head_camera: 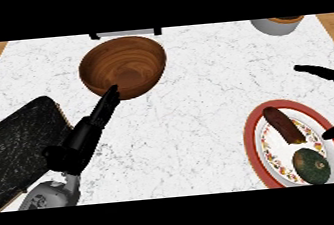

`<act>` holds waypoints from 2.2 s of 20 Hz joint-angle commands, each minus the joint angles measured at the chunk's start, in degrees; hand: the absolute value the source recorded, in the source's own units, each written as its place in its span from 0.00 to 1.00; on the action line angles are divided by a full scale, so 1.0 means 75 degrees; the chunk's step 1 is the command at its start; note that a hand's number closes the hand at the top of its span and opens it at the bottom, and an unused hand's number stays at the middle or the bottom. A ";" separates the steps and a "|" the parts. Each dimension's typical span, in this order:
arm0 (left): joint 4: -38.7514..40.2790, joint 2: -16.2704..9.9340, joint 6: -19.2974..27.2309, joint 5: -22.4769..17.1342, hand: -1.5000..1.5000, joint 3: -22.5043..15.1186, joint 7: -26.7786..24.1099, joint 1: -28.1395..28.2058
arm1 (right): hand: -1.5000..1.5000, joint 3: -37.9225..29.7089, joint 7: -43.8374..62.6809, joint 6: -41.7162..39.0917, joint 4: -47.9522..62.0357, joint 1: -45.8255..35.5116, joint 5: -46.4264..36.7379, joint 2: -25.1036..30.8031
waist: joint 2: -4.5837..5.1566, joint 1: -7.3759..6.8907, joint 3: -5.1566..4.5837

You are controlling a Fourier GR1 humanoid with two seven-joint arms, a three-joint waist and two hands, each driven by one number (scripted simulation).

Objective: Pick the sweet potato from the plate and place it in the bowl

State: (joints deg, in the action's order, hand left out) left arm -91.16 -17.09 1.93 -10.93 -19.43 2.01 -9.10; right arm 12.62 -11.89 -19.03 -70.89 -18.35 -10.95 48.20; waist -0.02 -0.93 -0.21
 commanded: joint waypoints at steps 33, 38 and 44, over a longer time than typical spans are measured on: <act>0.0050 0.0899 -0.0819 0.0820 0.50 0.0933 0.0380 0.0076 | 0.00 -0.0155 0.3283 -0.2028 -0.3296 0.1299 -0.2719 -0.1566 | -0.0003 0.0152 0.0029; -0.0115 0.0747 -0.1348 0.0712 0.50 0.1216 0.0256 0.0369 | 0.00 -0.0438 0.2696 -0.1957 -0.1980 0.0637 -0.3375 -0.1847 | 0.0004 0.0100 0.0028; 0.0018 0.0993 -0.1274 0.1119 0.50 0.1121 -0.0022 0.0545 | 0.00 -0.0478 0.2329 -0.1748 -0.1012 0.0563 -0.3958 -0.2080 | 0.0007 0.0087 0.0029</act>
State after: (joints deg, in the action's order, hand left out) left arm -90.60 -9.67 -7.08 -3.71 -11.13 1.59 -7.06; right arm 10.05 8.80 -32.92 -84.08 -13.30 -37.99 33.01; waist -0.13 -0.16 0.09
